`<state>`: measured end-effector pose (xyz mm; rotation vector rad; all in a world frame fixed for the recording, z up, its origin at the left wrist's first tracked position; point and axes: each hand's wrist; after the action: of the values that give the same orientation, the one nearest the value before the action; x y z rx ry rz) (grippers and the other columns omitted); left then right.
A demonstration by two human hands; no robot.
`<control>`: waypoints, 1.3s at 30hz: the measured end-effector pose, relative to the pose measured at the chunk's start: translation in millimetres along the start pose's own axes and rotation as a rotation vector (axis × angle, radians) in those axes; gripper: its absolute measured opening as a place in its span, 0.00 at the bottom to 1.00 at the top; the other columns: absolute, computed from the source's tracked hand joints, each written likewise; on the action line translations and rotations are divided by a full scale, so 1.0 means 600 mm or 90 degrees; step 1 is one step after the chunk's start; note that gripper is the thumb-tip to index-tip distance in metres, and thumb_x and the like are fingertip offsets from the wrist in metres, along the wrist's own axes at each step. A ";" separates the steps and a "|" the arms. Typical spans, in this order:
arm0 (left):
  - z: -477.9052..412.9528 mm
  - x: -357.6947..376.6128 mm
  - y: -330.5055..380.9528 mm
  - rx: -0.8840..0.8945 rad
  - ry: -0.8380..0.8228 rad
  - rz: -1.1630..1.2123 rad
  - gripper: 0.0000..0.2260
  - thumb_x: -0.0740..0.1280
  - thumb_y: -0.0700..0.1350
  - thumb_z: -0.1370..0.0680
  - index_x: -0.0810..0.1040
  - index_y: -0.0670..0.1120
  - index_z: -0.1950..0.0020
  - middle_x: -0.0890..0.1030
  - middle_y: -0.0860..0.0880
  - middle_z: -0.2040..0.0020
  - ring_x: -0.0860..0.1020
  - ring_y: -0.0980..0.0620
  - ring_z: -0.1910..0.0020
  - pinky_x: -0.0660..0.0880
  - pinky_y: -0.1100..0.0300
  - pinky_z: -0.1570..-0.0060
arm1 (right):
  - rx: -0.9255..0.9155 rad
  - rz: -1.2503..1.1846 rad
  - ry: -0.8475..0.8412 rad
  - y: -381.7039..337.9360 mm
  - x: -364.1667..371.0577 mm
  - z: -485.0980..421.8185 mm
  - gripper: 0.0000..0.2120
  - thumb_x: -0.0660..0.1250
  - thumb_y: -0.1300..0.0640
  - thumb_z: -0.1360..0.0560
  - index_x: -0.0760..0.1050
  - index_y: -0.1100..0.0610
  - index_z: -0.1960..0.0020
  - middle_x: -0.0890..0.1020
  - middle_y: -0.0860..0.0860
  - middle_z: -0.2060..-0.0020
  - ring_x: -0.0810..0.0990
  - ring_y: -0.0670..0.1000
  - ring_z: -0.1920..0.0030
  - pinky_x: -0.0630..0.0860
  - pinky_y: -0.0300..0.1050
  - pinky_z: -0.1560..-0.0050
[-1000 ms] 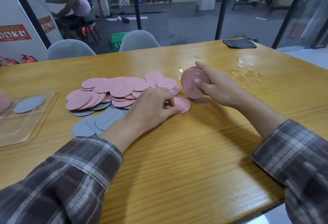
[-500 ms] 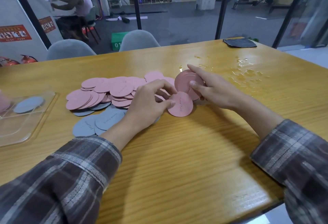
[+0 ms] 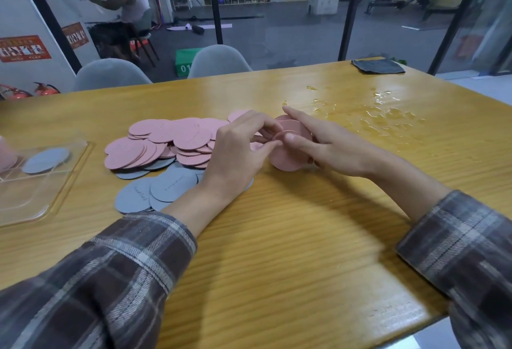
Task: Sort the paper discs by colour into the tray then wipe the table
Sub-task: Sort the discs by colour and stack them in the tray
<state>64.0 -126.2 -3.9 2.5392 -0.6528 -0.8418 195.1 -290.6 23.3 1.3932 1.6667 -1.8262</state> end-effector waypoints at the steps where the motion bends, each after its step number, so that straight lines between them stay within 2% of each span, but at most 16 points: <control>1: -0.001 0.001 0.000 0.003 0.004 -0.001 0.08 0.78 0.34 0.27 0.84 0.40 0.50 0.83 0.48 0.54 0.83 0.52 0.54 0.83 0.55 0.52 | -0.004 0.026 0.002 0.000 0.001 -0.001 0.33 0.62 0.46 0.17 0.53 0.50 0.17 0.71 0.44 0.26 0.72 0.45 0.31 0.66 0.36 0.35; 5: -0.004 0.001 -0.005 0.004 0.015 -0.021 0.08 0.78 0.36 0.26 0.84 0.41 0.49 0.82 0.49 0.53 0.82 0.53 0.54 0.83 0.57 0.51 | 0.008 0.033 0.010 0.005 0.003 -0.002 0.33 0.64 0.50 0.17 0.53 0.50 0.17 0.74 0.47 0.29 0.74 0.49 0.33 0.69 0.40 0.35; 9: 0.000 -0.018 -0.031 -0.031 -0.041 -0.123 0.10 0.79 0.45 0.25 0.83 0.45 0.48 0.81 0.51 0.52 0.79 0.52 0.51 0.74 0.68 0.50 | 0.019 0.059 0.038 0.010 -0.006 -0.003 0.31 0.62 0.51 0.16 0.54 0.50 0.17 0.76 0.50 0.31 0.75 0.52 0.33 0.69 0.44 0.34; 12: 0.009 -0.032 -0.053 -0.085 -0.103 -0.246 0.13 0.76 0.54 0.24 0.83 0.47 0.44 0.81 0.51 0.47 0.77 0.48 0.44 0.73 0.53 0.41 | 0.033 0.026 0.041 0.013 -0.004 -0.004 0.31 0.63 0.51 0.16 0.54 0.50 0.17 0.78 0.51 0.35 0.80 0.54 0.41 0.74 0.52 0.35; 14: 0.013 -0.037 -0.056 -0.112 -0.122 -0.283 0.15 0.74 0.56 0.23 0.84 0.47 0.43 0.81 0.50 0.44 0.76 0.46 0.40 0.72 0.47 0.38 | 0.034 0.008 0.045 0.014 -0.004 -0.005 0.31 0.63 0.51 0.16 0.55 0.49 0.17 0.78 0.51 0.34 0.80 0.55 0.40 0.75 0.55 0.34; 18: 0.022 -0.047 -0.047 -0.130 -0.129 -0.298 0.20 0.73 0.59 0.23 0.83 0.46 0.40 0.81 0.49 0.42 0.75 0.47 0.38 0.70 0.54 0.38 | 0.031 0.040 0.067 0.010 -0.003 -0.004 0.31 0.63 0.51 0.16 0.55 0.50 0.17 0.76 0.50 0.31 0.75 0.53 0.34 0.71 0.47 0.34; 21: 0.026 -0.059 -0.041 -0.140 -0.125 -0.319 0.22 0.75 0.61 0.26 0.83 0.47 0.39 0.83 0.50 0.42 0.76 0.46 0.39 0.72 0.49 0.38 | 0.042 0.014 0.073 0.008 0.002 -0.004 0.31 0.63 0.50 0.16 0.56 0.49 0.17 0.76 0.50 0.30 0.76 0.55 0.34 0.71 0.53 0.31; 23: 0.026 -0.066 -0.035 -0.134 -0.103 -0.324 0.22 0.77 0.60 0.28 0.84 0.48 0.40 0.84 0.51 0.45 0.76 0.46 0.40 0.72 0.48 0.40 | 0.046 0.006 0.084 0.007 0.006 -0.005 0.30 0.64 0.50 0.16 0.56 0.49 0.17 0.76 0.50 0.31 0.76 0.54 0.34 0.71 0.49 0.33; 25: 0.025 -0.070 -0.030 -0.129 -0.100 -0.318 0.21 0.78 0.57 0.28 0.84 0.49 0.39 0.85 0.52 0.46 0.76 0.48 0.42 0.70 0.50 0.41 | 0.053 -0.001 0.094 0.005 0.008 -0.005 0.30 0.63 0.50 0.16 0.57 0.48 0.17 0.77 0.50 0.32 0.75 0.53 0.36 0.69 0.41 0.39; 27: 0.025 -0.069 -0.025 -0.129 -0.107 -0.290 0.19 0.78 0.55 0.27 0.84 0.50 0.38 0.85 0.53 0.47 0.77 0.49 0.44 0.71 0.52 0.42 | 0.063 -0.028 0.096 0.003 0.008 -0.004 0.28 0.61 0.51 0.15 0.57 0.48 0.18 0.77 0.51 0.35 0.78 0.53 0.42 0.69 0.33 0.48; 30: 0.024 -0.065 -0.028 -0.115 -0.131 -0.266 0.21 0.78 0.52 0.26 0.83 0.49 0.35 0.84 0.50 0.39 0.76 0.48 0.37 0.72 0.50 0.36 | 0.067 -0.044 0.097 0.001 0.007 -0.002 0.27 0.60 0.52 0.15 0.57 0.48 0.18 0.80 0.53 0.41 0.81 0.50 0.54 0.69 0.23 0.58; 32: 0.023 -0.066 -0.032 -0.124 -0.146 -0.274 0.22 0.77 0.54 0.25 0.82 0.50 0.33 0.84 0.50 0.37 0.76 0.46 0.36 0.71 0.48 0.35 | 0.066 -0.049 0.096 0.000 0.006 -0.002 0.27 0.60 0.52 0.15 0.57 0.48 0.18 0.80 0.54 0.41 0.82 0.53 0.52 0.70 0.22 0.58; 34: 0.022 -0.068 -0.032 -0.122 -0.151 -0.276 0.21 0.76 0.54 0.25 0.82 0.50 0.34 0.85 0.51 0.39 0.77 0.46 0.38 0.71 0.47 0.36 | 0.064 -0.050 0.094 0.001 0.007 -0.002 0.27 0.60 0.52 0.15 0.57 0.48 0.18 0.79 0.54 0.37 0.81 0.55 0.45 0.70 0.24 0.54; 36: 0.022 -0.068 -0.028 -0.104 -0.145 -0.278 0.21 0.77 0.53 0.26 0.82 0.50 0.35 0.85 0.51 0.39 0.77 0.47 0.38 0.71 0.48 0.37 | 0.061 -0.036 0.096 0.001 0.007 -0.002 0.27 0.60 0.51 0.15 0.57 0.48 0.17 0.76 0.52 0.32 0.77 0.55 0.36 0.69 0.32 0.43; 37: 0.022 -0.068 -0.027 -0.096 -0.143 -0.270 0.21 0.78 0.52 0.26 0.82 0.50 0.35 0.84 0.52 0.39 0.77 0.48 0.38 0.72 0.48 0.37 | 0.062 -0.033 0.096 0.001 0.007 -0.002 0.28 0.60 0.51 0.15 0.56 0.48 0.17 0.75 0.51 0.30 0.75 0.54 0.34 0.69 0.35 0.41; 39: 0.022 -0.067 -0.026 -0.085 -0.130 -0.216 0.21 0.80 0.47 0.28 0.83 0.49 0.36 0.82 0.53 0.40 0.78 0.52 0.41 0.76 0.53 0.40 | 0.064 -0.043 0.096 0.000 0.008 -0.001 0.27 0.60 0.51 0.15 0.56 0.48 0.17 0.77 0.52 0.34 0.79 0.56 0.39 0.70 0.30 0.47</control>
<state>31.9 -94.5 -3.4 2.4969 -0.2125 -1.2271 193.1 -288.0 19.6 1.5707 1.7356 -1.9086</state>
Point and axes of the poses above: each hand's wrist, its own z-axis away from the middle knuckle, its own x-axis out of the palm, y = z × x
